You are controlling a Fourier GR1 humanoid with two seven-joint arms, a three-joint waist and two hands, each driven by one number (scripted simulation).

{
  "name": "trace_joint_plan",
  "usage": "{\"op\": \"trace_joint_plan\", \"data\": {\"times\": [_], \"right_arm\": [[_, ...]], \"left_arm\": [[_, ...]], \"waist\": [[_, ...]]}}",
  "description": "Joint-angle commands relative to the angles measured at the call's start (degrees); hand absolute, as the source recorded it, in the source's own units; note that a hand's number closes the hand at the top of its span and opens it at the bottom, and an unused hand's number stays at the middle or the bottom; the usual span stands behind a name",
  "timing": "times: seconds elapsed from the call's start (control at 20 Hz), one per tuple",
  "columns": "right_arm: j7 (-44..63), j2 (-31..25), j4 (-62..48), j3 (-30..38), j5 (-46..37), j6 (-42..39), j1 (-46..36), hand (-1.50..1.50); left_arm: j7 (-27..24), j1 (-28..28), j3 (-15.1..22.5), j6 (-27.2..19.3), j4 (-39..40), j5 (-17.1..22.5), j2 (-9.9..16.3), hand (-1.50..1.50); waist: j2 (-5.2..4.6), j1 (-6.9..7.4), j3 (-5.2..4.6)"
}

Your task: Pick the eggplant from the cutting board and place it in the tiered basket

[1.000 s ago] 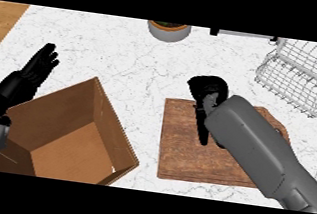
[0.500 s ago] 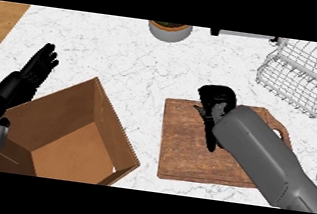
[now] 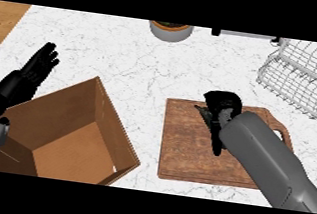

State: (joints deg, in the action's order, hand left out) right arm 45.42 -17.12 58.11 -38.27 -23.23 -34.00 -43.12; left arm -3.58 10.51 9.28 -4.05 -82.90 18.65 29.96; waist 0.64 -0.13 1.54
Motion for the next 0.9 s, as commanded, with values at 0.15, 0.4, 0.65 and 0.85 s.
{"op": "trace_joint_plan", "data": {"times": [0.15,0.4,0.65,0.85], "right_arm": [[-5.0,0.9,-1.5,0.2,-2.0,5.3,3.6,1.5],[-10.1,2.4,1.0,0.1,-4.0,10.5,4.8,1.5],[-12.2,2.3,-1.0,0.9,-4.8,10.2,2.8,1.5],[-12.5,3.4,-2.1,0.8,-6.7,12.4,2.9,1.5]], "left_arm": [[-1.8,-3.5,6.9,-1.1,0.8,-1.2,-9.4,0.0],[-0.5,-2.2,5.6,-0.2,0.6,-1.0,-8.3,0.0],[-1.8,-2.8,6.7,0.4,2.6,-2.1,-9.4,0.0],[-0.8,-3.0,6.3,-1.0,0.6,-2.4,-9.9,0.0]], "waist": [[-0.98,-0.01,-1.53],[-0.81,-0.07,-1.51],[-1.05,0.03,-1.57],[-0.92,0.41,-1.55]]}}
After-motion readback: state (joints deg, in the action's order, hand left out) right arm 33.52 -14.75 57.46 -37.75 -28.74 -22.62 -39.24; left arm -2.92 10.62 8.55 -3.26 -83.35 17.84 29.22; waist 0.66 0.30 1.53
